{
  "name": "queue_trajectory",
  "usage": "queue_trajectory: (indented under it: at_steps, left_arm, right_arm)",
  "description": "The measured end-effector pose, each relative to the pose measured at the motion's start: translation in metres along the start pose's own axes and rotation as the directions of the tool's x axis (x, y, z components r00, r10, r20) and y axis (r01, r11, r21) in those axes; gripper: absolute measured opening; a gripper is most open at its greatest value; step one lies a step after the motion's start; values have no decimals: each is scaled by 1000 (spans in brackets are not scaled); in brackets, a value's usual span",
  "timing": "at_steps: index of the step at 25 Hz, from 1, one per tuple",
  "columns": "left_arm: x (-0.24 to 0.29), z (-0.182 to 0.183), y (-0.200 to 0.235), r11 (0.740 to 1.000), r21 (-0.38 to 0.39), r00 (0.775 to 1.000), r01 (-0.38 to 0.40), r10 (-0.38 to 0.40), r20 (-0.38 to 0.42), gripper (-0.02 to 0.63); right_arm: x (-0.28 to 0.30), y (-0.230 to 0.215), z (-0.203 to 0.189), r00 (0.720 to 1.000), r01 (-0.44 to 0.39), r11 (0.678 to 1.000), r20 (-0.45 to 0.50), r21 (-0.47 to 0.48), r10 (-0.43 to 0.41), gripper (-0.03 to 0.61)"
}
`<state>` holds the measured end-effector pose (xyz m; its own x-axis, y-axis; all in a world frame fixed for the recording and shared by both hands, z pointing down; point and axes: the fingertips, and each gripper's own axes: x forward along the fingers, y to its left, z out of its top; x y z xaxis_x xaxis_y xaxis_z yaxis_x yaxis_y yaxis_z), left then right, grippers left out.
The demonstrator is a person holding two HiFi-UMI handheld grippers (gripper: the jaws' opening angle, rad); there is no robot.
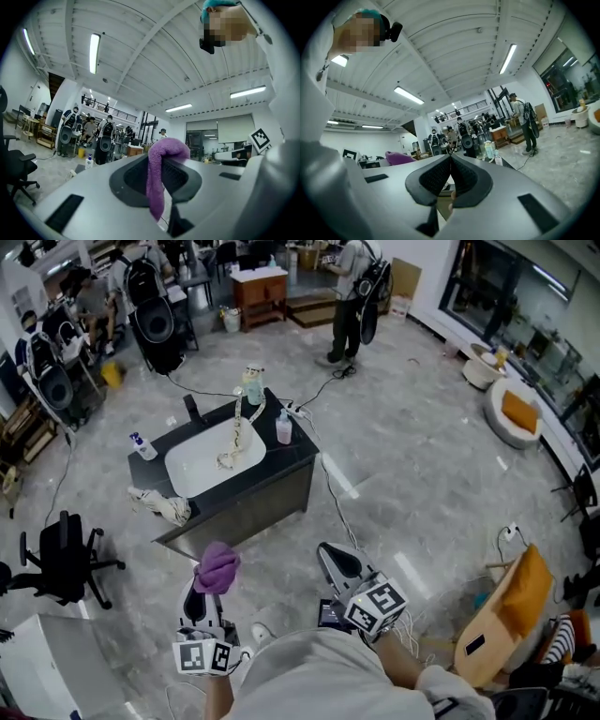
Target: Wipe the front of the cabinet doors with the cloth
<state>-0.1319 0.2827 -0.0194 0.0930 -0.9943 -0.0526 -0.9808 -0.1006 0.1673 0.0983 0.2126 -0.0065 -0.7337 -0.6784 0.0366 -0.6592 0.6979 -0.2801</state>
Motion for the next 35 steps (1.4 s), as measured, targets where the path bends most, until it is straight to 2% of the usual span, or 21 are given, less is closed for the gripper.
queue_trajectory:
  at_steps: [5, 9, 16, 21, 26, 35]
  left_arm:
    - [-34, 7, 82, 1000, 9, 1000, 12, -12, -25, 51]
    - [-47, 18, 115, 999, 17, 999, 37, -37, -19, 51]
    - [-76, 39, 118, 999, 26, 999, 37, -37, 14, 51]
    - [-83, 44, 115, 1000, 8, 999, -22, 21, 33, 51]
    - [-91, 34, 118, 996, -6, 996, -94, 94, 2, 51]
    - [-90, 30, 115, 990, -17, 990, -140, 141, 11, 51]
  right_arm:
    - [23, 62, -6, 999, 27, 1000, 43, -2, -27, 26]
    - [32, 88, -6, 996, 51, 999, 77, 0, -51, 26]
    - [28, 121, -15, 997, 25, 1000, 77, 3, -25, 26]
    - [39, 116, -10, 998, -28, 1000, 64, 11, 27, 26]
    - [48, 111, -4, 996, -68, 998, 53, 14, 67, 26]
    - [60, 108, -8, 993, -119, 993, 21, 12, 118, 26]
